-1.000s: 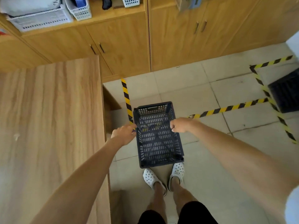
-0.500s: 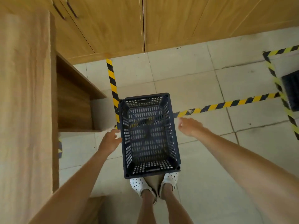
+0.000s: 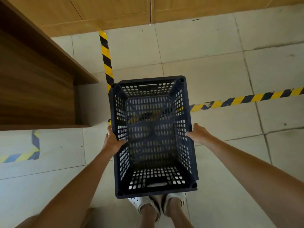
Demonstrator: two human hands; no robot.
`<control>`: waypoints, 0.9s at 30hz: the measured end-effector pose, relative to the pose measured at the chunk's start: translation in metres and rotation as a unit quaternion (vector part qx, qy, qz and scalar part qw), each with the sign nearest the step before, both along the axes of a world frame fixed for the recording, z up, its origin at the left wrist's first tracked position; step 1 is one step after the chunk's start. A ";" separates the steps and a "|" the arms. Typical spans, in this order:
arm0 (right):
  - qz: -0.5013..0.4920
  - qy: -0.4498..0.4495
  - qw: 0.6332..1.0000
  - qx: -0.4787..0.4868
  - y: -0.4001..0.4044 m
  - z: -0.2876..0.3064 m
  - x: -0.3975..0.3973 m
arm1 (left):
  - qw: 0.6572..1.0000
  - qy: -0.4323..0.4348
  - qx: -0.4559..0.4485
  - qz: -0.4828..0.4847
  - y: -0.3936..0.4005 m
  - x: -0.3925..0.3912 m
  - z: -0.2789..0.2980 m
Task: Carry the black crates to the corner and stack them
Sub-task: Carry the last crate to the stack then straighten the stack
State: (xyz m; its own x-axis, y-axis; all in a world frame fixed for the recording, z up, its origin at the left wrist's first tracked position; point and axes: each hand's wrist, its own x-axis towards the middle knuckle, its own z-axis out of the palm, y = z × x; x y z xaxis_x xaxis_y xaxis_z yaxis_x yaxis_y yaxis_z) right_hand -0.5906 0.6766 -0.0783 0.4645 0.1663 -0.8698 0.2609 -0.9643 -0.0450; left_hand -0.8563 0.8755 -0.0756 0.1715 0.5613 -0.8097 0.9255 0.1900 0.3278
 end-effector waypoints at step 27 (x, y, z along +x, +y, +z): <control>-0.126 0.037 0.989 0.064 -0.009 0.160 0.023 | 0.992 0.006 0.050 -0.119 0.020 0.031 0.189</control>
